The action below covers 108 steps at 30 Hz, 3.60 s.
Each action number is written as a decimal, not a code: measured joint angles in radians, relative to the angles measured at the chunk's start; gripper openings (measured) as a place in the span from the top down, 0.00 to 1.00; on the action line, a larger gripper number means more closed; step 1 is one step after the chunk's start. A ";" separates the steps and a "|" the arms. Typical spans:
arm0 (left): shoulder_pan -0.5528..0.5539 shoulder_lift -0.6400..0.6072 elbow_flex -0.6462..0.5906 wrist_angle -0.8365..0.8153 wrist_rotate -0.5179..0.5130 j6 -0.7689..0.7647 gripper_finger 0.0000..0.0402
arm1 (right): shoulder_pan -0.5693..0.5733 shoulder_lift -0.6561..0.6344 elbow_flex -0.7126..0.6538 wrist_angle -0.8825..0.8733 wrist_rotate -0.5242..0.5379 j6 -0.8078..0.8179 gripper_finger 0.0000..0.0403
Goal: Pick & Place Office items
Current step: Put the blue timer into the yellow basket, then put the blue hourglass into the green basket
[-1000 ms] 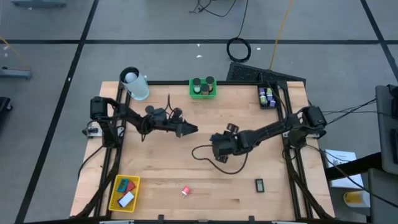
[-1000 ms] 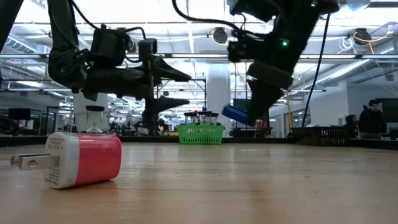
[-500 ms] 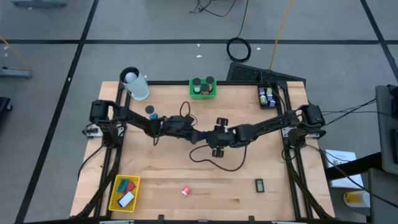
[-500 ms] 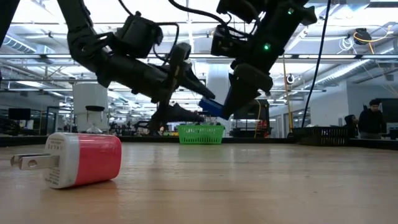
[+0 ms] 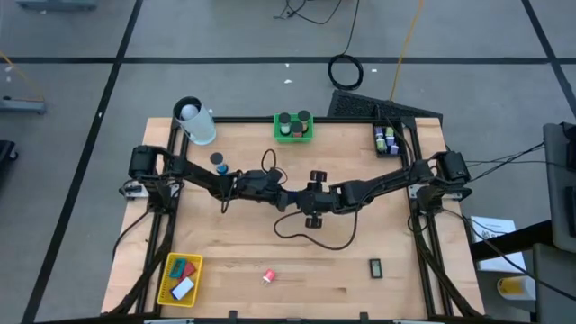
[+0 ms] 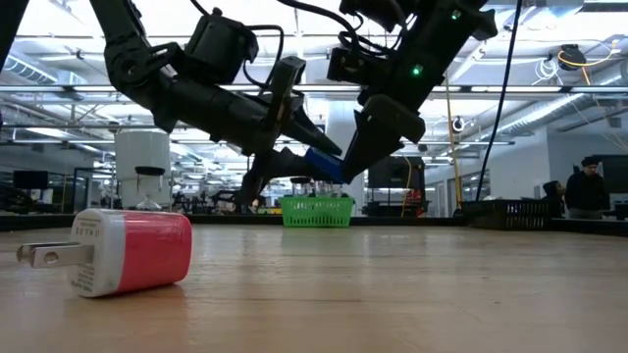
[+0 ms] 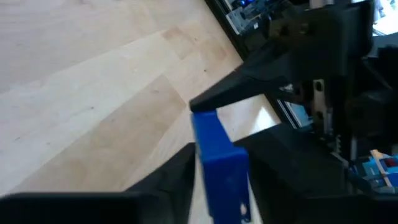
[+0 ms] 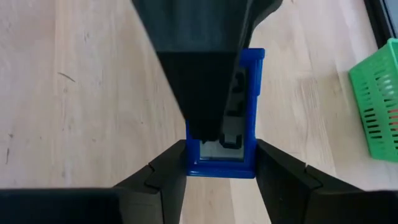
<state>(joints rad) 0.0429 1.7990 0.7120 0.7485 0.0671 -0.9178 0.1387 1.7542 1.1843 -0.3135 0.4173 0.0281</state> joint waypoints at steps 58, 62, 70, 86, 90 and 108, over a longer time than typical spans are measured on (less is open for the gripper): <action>-0.349 -0.638 -0.001 -1.578 0.693 0.244 0.86 | -0.133 -0.857 -1.011 0.898 -0.056 -0.037 0.99; -0.500 -0.654 -0.001 -1.614 0.692 0.161 0.85 | -0.133 -0.857 -1.011 0.899 -0.056 -0.037 1.00; -0.669 -0.605 -0.001 -1.553 0.676 0.140 0.85 | -0.133 -0.857 -1.011 0.898 -0.056 -0.037 1.00; -0.801 -0.490 -0.001 -1.374 0.644 -0.061 0.60 | -0.133 -0.857 -1.011 0.890 -0.056 -0.036 1.00; -0.801 -0.490 0.007 -1.375 0.671 -0.098 0.51 | -0.133 -0.856 -1.011 0.885 -0.056 -0.036 1.00; -0.751 -0.491 0.143 -1.691 0.655 -0.021 0.46 | -0.133 -0.856 -1.011 0.866 -0.054 -0.033 1.00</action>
<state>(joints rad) -0.7079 1.3083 0.8551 -0.9424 0.7221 -0.9389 0.0059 0.8982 0.1730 0.5522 0.3630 -0.0048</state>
